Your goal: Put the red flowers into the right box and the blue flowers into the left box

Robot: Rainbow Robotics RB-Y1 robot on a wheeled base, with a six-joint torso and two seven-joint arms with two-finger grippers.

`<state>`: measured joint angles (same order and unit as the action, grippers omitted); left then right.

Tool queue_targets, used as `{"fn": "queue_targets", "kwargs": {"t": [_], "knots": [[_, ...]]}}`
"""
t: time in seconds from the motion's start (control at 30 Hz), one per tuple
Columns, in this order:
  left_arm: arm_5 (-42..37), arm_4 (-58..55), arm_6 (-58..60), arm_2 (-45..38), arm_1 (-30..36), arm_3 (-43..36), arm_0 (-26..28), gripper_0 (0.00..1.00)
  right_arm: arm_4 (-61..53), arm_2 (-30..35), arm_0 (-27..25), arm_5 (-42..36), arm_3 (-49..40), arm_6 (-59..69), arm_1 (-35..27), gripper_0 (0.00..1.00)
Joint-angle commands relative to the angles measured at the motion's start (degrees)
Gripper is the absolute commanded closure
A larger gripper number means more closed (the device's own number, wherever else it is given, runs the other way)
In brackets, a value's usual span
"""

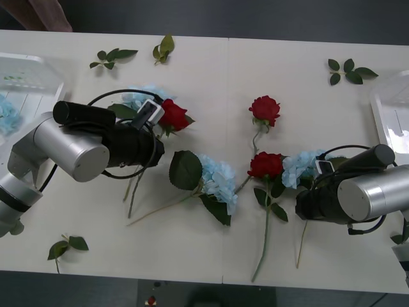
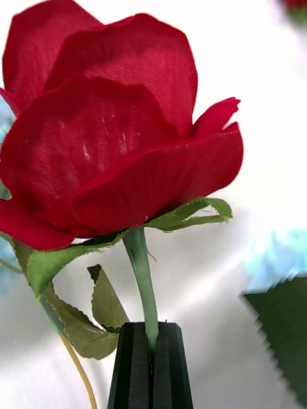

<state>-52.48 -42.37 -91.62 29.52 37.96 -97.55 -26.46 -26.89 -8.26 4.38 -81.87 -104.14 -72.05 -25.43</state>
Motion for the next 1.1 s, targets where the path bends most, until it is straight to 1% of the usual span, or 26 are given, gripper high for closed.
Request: {"fn": "queue_targets", "kwargs": {"t": [0.03,0.23,0.4,0.63,0.77,0.8,0.83,0.87,0.9,0.93,1.1], "knots": [[0.36,-0.25,9.09,-0.69,1.50,-5.02,-1.66,1.00,0.53,-0.27,0.46,0.39,-0.62,-1.78,0.30,1.00],[0.53,-0.78,20.34,-0.95,2.73,-9.94,-1.75,1.00,0.61,-0.35,0.46,0.39,-0.71,-2.30,0.30,1.00],[1.32,-0.52,28.25,-1.57,3.52,-13.55,-1.75,1.00,0.44,0.44,0.37,-0.13,-3.35,-2.92,-0.58,1.00],[1.41,-0.43,39.50,-3.50,4.31,-16.45,-3.86,1.00,-1.06,4.13,0.46,-3.47,-6.69,-3.97,-0.84,1.00],[1.41,1.86,46.09,-3.85,4.31,-17.33,-5.18,1.00,-1.67,5.97,0.46,-5.14,-7.66,-4.50,-0.93,1.00],[1.41,3.26,48.46,-3.85,4.31,-17.77,-5.44,1.00,-1.76,6.15,0.46,-5.32,-7.74,-4.77,-1.02,0.96],[1.41,4.14,49.87,-3.94,4.31,-17.94,-5.53,1.00,-1.85,6.15,0.46,-5.32,-7.74,-4.85,-1.20,0.84],[1.50,5.02,51.63,-4.03,4.31,-18.20,-5.62,1.00,-1.85,6.15,0.46,-5.32,-7.83,-4.94,-1.37,0.49],[1.50,5.55,52.77,-4.20,4.31,-18.38,-5.62,1.00,-1.85,6.24,0.46,-5.32,-7.92,-5.12,-1.55,0.18],[1.50,6.25,53.91,-4.29,4.31,-18.56,-5.53,1.00,-1.93,6.24,0.46,-5.32,-8.01,-5.20,-1.64,0.00],[1.59,9.59,59.80,-4.64,4.31,-19.17,-5.71,1.00,-2.81,6.41,0.46,-6.02,-9.06,-6.00,-2.34,0.00]]}}
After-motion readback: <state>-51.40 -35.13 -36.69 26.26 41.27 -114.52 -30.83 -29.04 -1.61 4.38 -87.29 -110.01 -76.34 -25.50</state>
